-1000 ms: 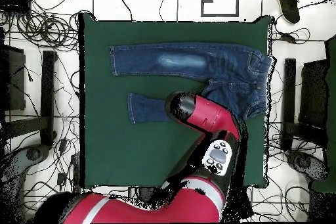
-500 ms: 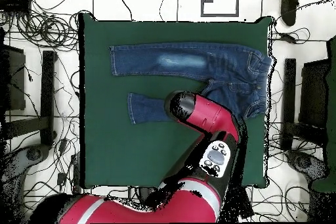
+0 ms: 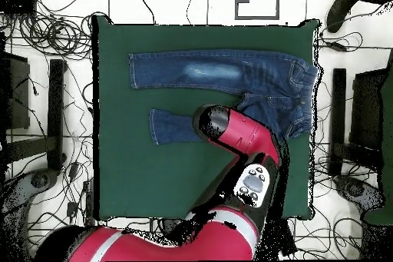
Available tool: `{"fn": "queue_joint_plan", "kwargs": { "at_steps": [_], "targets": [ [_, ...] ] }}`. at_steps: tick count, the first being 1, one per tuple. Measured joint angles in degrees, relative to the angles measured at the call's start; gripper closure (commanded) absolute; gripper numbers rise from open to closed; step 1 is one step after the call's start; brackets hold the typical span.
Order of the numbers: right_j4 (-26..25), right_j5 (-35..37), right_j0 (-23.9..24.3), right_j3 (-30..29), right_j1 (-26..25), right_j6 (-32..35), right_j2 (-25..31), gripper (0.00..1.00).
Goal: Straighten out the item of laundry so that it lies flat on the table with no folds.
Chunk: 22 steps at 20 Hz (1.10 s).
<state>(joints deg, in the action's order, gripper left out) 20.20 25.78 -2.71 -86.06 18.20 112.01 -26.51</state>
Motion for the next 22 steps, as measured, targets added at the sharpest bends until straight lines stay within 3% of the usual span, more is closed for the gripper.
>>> {"fn": "queue_joint_plan", "kwargs": {
  "at_steps": [22],
  "targets": [
    [3.92,0.0,0.0,2.42,-5.14,0.0,0.02,0.0]
  ]
}}
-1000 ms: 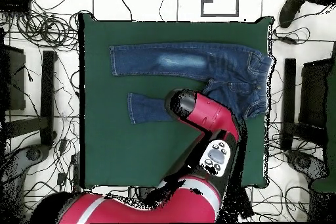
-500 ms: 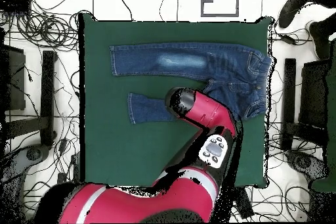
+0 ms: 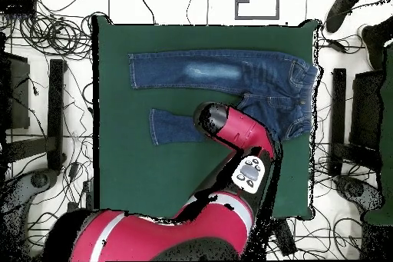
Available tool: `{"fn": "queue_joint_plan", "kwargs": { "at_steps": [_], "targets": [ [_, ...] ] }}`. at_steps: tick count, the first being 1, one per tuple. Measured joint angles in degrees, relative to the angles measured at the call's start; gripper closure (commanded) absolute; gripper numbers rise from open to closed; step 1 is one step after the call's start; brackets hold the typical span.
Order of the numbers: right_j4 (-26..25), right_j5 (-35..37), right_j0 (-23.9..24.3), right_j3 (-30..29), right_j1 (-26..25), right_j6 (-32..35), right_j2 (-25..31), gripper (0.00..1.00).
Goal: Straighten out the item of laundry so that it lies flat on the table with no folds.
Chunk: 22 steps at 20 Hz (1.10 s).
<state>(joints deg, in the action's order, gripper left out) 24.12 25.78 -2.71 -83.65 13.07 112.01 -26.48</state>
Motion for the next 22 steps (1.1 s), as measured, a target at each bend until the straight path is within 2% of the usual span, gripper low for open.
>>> {"fn": "queue_joint_plan", "kwargs": {
  "at_steps": [17,18,22],
  "targets": [
    [0.74,-0.99,0.0,-0.01,-0.01,0.0,0.0,0.0],
    [0.74,-1.62,0.0,-0.01,-0.01,0.0,0.0,1.0],
    [0.74,-2.01,-0.01,-0.01,-0.01,0.0,0.0,1.0]
  ]
}}
